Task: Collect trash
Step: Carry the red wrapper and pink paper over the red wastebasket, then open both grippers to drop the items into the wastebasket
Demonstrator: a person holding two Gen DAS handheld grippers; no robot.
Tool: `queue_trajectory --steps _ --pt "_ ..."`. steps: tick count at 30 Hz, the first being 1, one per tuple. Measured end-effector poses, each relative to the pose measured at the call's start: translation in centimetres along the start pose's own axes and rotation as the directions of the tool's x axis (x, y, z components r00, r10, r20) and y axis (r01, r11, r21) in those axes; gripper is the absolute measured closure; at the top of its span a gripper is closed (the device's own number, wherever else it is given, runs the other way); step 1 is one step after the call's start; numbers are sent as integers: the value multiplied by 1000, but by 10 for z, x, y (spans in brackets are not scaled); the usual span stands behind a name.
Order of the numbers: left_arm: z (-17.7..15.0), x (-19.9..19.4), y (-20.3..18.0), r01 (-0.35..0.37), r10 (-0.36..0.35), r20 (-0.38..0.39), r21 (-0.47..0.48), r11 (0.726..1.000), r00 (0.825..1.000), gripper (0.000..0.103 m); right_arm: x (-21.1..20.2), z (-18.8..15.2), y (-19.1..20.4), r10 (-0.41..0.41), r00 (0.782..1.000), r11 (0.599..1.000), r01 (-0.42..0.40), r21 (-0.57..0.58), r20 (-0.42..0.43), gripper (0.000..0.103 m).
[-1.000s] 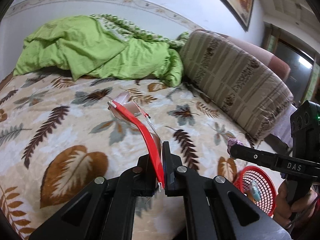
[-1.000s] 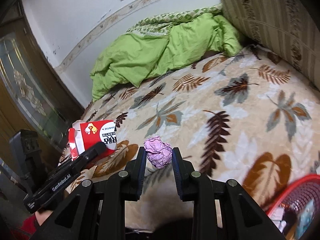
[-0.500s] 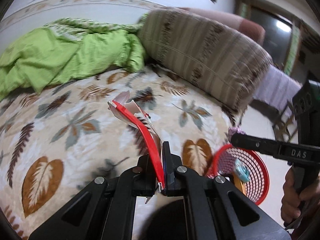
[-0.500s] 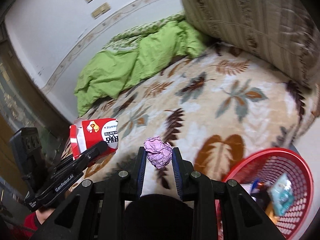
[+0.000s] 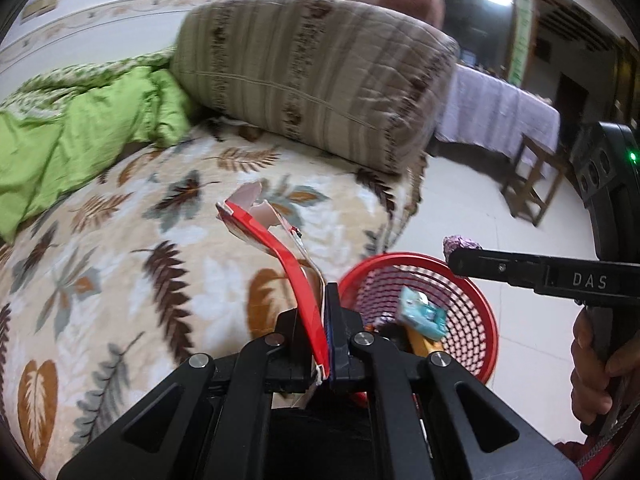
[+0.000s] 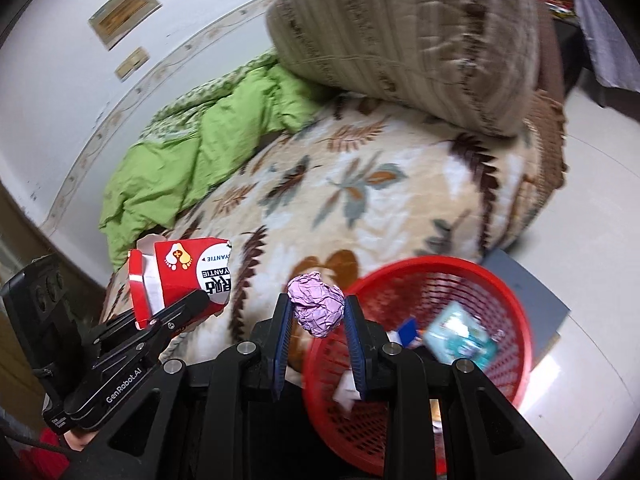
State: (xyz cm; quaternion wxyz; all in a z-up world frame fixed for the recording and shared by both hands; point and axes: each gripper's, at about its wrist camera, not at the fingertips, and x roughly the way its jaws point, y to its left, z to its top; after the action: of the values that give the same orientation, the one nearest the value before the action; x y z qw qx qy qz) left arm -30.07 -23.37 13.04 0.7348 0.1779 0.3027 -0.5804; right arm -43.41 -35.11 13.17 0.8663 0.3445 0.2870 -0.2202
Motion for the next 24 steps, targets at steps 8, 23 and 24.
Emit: queue_trajectory --steps 8,23,24 --pt "-1 17 -29 123 -121 -65 30 992 991 98 -12 -8 -27 -44 999 997 44 62 3 76" --pt "-3 48 -45 182 -177 -143 19 983 974 98 -8 -8 -51 -65 998 991 64 116 1 76" --pt "-3 49 -45 183 -178 -146 19 983 973 98 -7 -8 -52 -65 998 991 65 117 -1 76"
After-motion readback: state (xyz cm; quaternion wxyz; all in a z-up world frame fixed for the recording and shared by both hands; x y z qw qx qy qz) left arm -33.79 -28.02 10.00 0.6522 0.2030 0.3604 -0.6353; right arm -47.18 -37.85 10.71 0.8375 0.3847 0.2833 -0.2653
